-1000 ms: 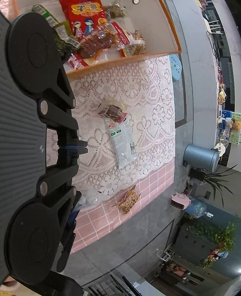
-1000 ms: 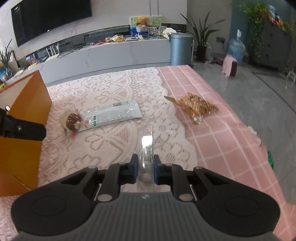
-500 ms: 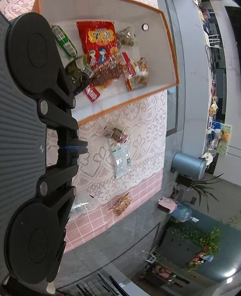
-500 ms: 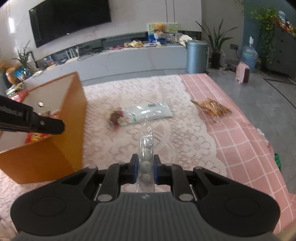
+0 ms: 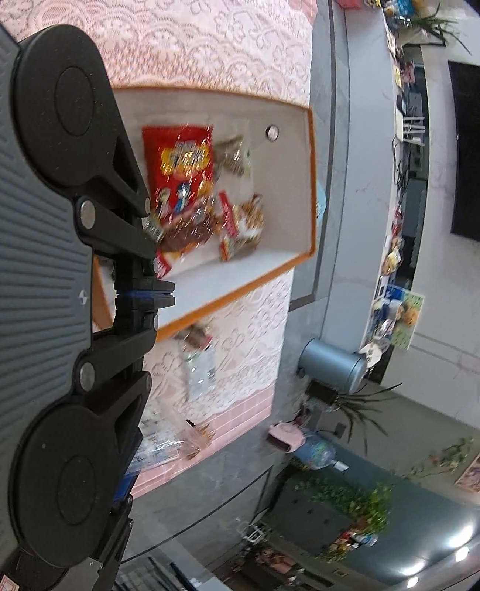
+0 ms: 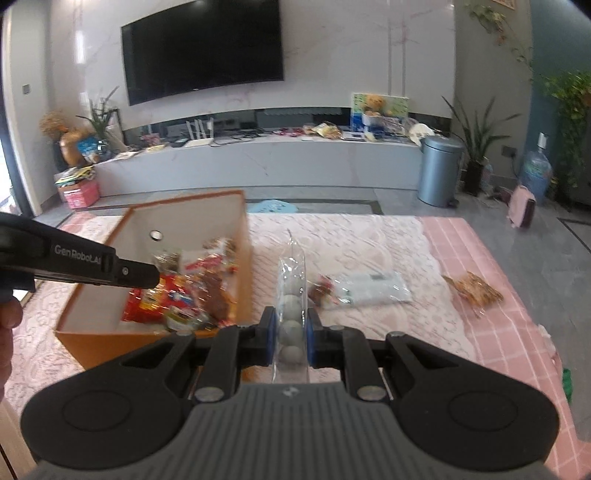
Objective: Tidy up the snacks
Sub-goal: 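Lift the white-ball packet with the right gripper and carry it toward the box, then hold the white-ball packet near the box with the right gripper while the left approaches the egg packet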
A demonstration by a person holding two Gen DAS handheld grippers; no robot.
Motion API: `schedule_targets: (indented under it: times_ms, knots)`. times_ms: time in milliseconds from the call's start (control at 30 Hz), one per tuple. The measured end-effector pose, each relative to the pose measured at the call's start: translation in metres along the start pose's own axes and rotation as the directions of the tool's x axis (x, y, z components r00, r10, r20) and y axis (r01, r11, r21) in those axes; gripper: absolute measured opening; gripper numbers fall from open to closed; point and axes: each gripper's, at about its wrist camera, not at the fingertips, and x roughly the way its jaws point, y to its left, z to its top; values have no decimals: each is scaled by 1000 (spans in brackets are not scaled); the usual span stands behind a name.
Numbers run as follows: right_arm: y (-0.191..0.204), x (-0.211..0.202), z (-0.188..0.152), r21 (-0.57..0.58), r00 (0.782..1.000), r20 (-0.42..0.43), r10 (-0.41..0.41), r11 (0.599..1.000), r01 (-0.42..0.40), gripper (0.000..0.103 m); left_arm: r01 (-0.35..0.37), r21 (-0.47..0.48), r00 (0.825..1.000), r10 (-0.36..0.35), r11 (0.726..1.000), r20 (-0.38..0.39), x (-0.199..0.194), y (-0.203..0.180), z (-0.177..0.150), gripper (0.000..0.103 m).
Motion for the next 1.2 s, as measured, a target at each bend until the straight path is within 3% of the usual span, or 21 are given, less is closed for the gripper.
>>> schedule_targets:
  times_ms: [367, 667, 867, 1067, 1200]
  knots:
    - [34, 17, 30, 4, 987, 4, 159, 987, -159, 13, -29, 50, 999, 27, 998, 40, -13, 41, 23, 0]
    - [58, 50, 53, 60, 955, -28, 296, 954, -294, 13, -17, 114, 1000, 15, 993, 21, -4, 61, 26, 0]
    - [49, 55, 57, 86, 963, -27, 268, 960, -265, 13, 18, 214, 998, -29, 977, 48, -4, 61, 21, 0]
    - [3, 48, 57, 174, 982, -22, 188, 968, -182, 13, 19, 337, 997, -44, 941, 66, 0, 45, 16, 0]
    - [-24, 41, 52, 189, 993, -30, 111, 977, -104, 13, 67, 376, 995, -91, 924, 47, 5, 29, 19, 1]
